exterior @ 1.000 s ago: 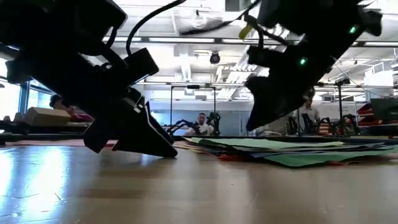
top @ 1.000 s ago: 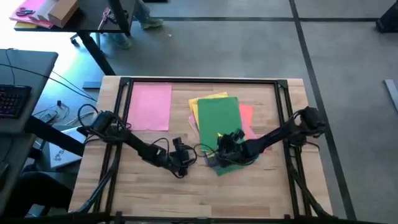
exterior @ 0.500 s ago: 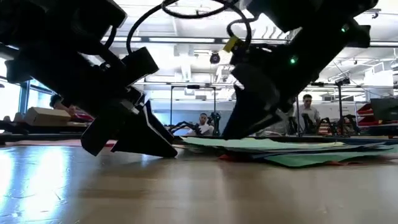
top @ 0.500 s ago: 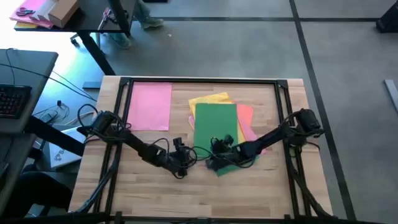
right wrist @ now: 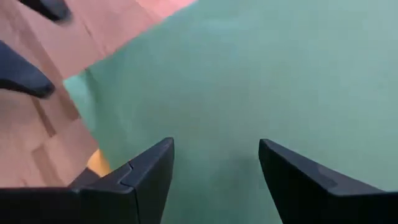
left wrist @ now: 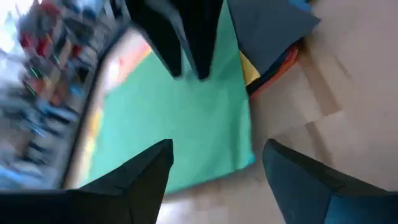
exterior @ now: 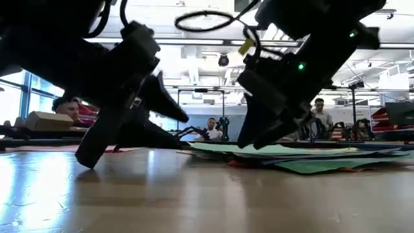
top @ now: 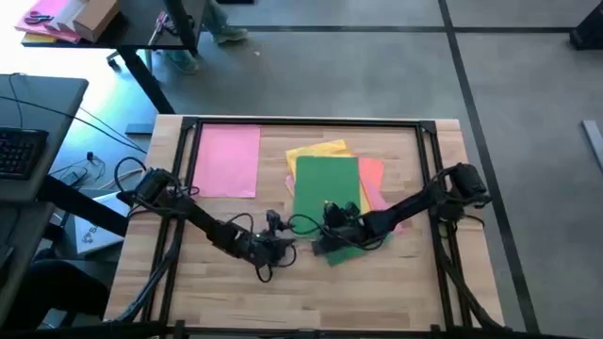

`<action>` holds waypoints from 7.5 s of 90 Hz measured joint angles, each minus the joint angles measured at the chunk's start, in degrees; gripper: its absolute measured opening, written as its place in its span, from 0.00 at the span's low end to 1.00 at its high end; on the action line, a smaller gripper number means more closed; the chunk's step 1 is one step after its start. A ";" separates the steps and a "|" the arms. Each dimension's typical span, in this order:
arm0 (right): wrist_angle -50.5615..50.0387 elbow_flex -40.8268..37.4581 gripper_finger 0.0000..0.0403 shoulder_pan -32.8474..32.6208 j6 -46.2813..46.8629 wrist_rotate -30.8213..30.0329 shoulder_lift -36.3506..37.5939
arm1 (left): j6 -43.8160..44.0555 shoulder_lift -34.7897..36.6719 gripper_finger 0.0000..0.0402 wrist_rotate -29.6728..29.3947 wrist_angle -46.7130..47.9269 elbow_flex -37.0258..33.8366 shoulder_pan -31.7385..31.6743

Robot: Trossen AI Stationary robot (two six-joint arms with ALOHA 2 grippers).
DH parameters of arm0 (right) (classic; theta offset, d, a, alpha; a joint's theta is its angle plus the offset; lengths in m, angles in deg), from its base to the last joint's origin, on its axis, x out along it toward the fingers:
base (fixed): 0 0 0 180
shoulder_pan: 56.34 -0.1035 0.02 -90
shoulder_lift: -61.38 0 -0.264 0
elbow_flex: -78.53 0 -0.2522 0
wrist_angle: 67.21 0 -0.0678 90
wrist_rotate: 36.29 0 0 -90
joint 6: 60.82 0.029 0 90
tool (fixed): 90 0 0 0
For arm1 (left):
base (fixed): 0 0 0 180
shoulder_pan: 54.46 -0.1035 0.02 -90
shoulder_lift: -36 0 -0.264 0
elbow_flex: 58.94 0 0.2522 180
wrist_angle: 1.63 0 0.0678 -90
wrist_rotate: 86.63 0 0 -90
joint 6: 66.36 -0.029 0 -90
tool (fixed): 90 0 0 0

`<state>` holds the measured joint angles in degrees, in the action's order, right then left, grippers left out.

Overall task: Organize paper
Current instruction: Move the green color paper to the bottom left of the table

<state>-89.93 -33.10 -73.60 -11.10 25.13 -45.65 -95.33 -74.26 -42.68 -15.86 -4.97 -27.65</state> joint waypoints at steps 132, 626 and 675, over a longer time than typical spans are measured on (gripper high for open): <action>1.40 0.02 0.55 1.25 0.61 6.12 3.60 | -13.55 0.57 0.59 21.54 9.45 3.39 -5.46; -4.11 0.00 0.55 -6.77 2.34 -0.35 10.66 | 99.82 12.76 0.60 59.09 68.63 10.58 24.16; -4.11 0.00 0.55 -6.73 2.34 -0.38 10.66 | 97.29 12.83 0.60 57.82 68.57 10.62 19.37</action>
<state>-94.03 -33.10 -80.32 -8.77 24.76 -35.00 1.96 -61.43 15.14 52.72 5.65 -8.28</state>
